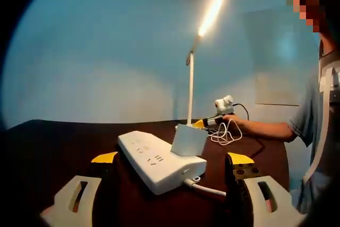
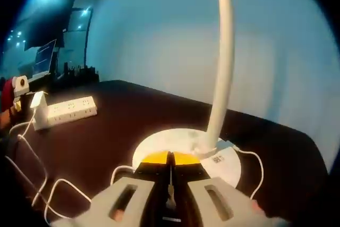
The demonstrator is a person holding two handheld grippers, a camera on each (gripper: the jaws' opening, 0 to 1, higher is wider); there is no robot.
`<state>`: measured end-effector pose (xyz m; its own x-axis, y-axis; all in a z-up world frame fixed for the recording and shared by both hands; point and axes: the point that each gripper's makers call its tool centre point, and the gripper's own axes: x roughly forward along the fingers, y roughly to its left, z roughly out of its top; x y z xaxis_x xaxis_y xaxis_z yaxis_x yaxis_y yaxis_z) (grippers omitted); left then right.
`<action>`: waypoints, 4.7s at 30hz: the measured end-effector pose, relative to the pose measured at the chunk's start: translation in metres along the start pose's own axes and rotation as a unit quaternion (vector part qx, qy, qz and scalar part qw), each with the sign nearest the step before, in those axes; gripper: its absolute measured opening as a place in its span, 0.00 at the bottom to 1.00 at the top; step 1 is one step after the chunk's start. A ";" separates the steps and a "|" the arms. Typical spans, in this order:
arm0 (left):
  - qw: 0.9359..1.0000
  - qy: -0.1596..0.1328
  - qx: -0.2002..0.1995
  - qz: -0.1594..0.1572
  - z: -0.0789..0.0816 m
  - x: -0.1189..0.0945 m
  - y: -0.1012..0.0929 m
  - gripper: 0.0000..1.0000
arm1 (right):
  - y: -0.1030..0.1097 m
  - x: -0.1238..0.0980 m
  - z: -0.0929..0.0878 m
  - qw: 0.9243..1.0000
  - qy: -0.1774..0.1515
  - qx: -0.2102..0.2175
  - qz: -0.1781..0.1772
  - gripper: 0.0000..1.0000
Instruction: Insert the desk lamp plug into the socket, turn on the power strip switch, turn on the lamp switch, then turn off the lamp switch, turn off the power strip switch, and remove the plug from the socket.
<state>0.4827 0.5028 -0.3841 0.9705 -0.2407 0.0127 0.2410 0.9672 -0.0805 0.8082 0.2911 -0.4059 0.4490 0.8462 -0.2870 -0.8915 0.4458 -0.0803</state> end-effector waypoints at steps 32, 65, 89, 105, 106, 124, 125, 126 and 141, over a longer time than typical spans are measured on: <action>1.000 -0.004 -0.003 0.000 0.001 0.001 0.001 0.76 | 0.004 -0.025 0.016 0.997 -0.036 0.073 0.016 0.03; 1.000 -0.011 -0.016 -0.010 0.004 0.000 -0.002 0.75 | 0.097 -0.107 0.112 0.987 -0.069 0.078 0.122 0.33; 0.999 -0.033 -0.026 -0.014 0.014 -0.008 -0.014 0.74 | 0.146 -0.154 0.155 0.958 -0.049 0.185 0.212 0.43; 0.999 -0.029 -0.023 -0.032 0.014 -0.006 -0.015 0.74 | 0.169 -0.198 0.208 0.931 -0.079 0.247 0.257 0.43; 0.999 -0.029 -0.023 -0.033 0.014 -0.006 -0.015 0.74 | 0.176 -0.201 0.209 0.930 -0.077 0.248 0.260 0.43; 0.998 -0.036 -0.018 -0.038 0.017 -0.007 -0.021 0.73 | 0.193 -0.231 0.286 0.830 -0.101 0.397 0.379 0.42; 0.998 -0.036 -0.018 -0.038 0.017 -0.006 -0.019 0.73 | 0.193 -0.233 0.290 0.827 -0.105 0.399 0.382 0.42; 0.998 -0.035 -0.018 -0.039 0.016 -0.006 -0.018 0.73 | 0.197 -0.236 0.295 0.823 -0.111 0.403 0.384 0.41; 0.998 -0.035 -0.015 -0.039 0.015 -0.005 -0.009 0.72 | 0.195 -0.249 0.350 0.768 -0.136 0.463 0.422 0.37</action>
<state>0.4752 0.4962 -0.3682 0.9468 -0.3088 0.0902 0.3174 0.9424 -0.1054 0.5432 0.2695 -0.0161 -0.1568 0.9214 0.3556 -0.5044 -0.3843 0.7732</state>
